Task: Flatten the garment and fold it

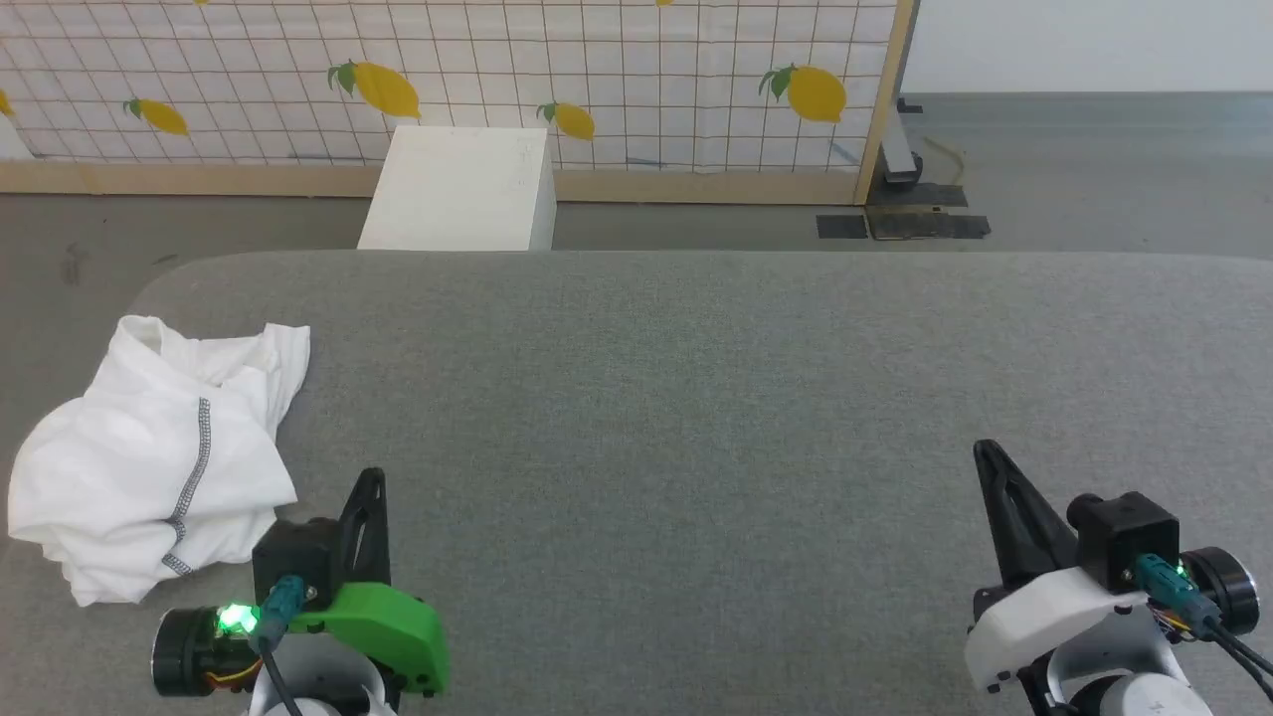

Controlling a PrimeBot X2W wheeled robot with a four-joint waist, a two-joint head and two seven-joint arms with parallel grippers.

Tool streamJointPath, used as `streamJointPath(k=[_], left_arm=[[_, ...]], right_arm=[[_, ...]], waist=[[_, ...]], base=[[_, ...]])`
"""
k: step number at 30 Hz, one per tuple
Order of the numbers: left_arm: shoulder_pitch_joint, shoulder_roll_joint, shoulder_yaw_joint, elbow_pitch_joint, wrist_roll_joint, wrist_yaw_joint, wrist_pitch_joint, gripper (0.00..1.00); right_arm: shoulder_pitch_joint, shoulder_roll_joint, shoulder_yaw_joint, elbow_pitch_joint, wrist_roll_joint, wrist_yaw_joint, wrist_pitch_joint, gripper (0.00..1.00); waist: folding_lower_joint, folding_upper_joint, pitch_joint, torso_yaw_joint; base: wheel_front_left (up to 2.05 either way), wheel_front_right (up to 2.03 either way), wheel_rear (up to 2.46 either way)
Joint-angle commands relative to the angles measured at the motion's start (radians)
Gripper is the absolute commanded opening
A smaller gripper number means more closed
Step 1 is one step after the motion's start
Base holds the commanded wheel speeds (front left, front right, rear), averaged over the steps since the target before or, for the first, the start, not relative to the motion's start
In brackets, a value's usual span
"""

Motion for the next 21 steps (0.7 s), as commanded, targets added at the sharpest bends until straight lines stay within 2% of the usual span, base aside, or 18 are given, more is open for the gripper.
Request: streamJointPath(k=[1,21], left_arm=[[-0.009,-0.003,0.003,-0.002,0.010,0.004,0.001,0.00],[-0.011,-0.004,0.004,-0.002,0.013,0.005,0.001,0.00]], right_arm=[[-0.010,0.001,0.001,0.001,-0.004,-0.001,0.000,0.00],[-0.012,0.002,0.002,0.001,-0.005,-0.001,0.000,0.00]], waist=[[0.0000,0.0000,0.000,0.000],[0.0000,0.0000,0.000,0.000]], base=[[0.00,0.00,0.00],[0.00,0.00,0.00]])
